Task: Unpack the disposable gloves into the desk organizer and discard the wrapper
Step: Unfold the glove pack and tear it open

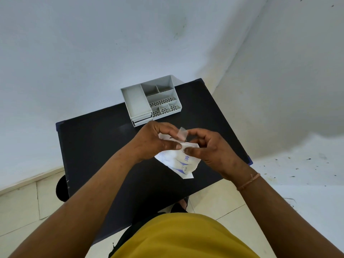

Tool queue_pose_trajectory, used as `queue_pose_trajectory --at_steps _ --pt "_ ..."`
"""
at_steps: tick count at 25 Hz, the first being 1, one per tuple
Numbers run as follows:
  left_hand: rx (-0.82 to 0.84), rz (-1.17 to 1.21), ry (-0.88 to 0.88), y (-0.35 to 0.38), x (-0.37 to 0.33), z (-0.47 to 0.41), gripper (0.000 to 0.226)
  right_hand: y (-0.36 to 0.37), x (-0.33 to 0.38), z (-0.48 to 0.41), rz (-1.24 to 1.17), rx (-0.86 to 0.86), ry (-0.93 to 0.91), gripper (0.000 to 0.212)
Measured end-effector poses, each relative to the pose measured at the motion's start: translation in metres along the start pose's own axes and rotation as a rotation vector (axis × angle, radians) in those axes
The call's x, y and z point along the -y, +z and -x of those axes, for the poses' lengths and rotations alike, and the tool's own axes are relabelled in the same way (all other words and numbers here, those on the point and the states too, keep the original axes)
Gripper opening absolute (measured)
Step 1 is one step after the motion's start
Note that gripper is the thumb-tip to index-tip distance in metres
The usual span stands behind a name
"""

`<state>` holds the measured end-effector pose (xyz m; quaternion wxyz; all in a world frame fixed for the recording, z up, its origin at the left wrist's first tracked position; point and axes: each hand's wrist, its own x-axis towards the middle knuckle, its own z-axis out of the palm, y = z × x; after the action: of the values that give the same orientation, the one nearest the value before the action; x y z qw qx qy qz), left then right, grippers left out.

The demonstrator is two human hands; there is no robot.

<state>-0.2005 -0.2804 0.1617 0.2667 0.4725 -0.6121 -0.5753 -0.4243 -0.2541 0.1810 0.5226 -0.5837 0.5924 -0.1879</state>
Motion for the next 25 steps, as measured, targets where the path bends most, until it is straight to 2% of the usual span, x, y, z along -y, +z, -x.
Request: queue_pose_trajectory --at_steps 3,6,8,10,11,13,15,17,20,23,25 --pt "-0.110 0.140 0.044 -0.004 0.004 0.010 0.024 0.005 -0.004 -0.001 0.022 -0.092 0.043 0.040" --pt "-0.101 0.315 -0.023 -0.014 0.014 0.027 0.019 0.006 -0.007 0.000 -0.039 -0.141 0.063 0.036" --pt "-0.023 0.175 -0.120 -0.025 0.025 0.039 0.022 0.005 -0.007 0.001 -0.065 -0.149 0.052 0.032" --pt "0.052 -0.143 -0.189 -0.034 0.036 0.045 0.031 0.004 -0.007 0.001 -0.064 -0.163 0.052 0.029" --pt "0.029 -0.269 -0.214 -0.036 0.039 0.047 0.038 0.004 -0.008 0.001 -0.063 -0.170 0.059 0.028" --pt "-0.183 -0.344 -0.220 -0.038 0.040 0.047 0.049 0.005 -0.010 0.000 -0.071 -0.174 0.068 0.026" --pt "-0.389 -0.157 -0.193 -0.033 0.026 0.044 0.033 0.008 -0.014 -0.002 -0.065 -0.172 0.068 0.025" --pt "-0.451 0.106 -0.231 -0.018 0.000 0.035 0.013 0.013 -0.017 -0.004 -0.060 -0.167 0.073 0.025" --pt "-0.363 0.101 -0.412 0.008 -0.017 0.016 0.044 0.024 -0.019 -0.006 -0.052 -0.158 0.087 0.024" --pt "-0.256 0.120 -0.575 0.022 -0.011 0.010 0.052 0.032 -0.020 -0.003 -0.083 -0.139 0.082 0.024" --pt "-0.281 0.099 -0.569 0.022 -0.008 0.014 0.053 0.034 -0.021 0.000 -0.148 -0.122 0.095 0.023"
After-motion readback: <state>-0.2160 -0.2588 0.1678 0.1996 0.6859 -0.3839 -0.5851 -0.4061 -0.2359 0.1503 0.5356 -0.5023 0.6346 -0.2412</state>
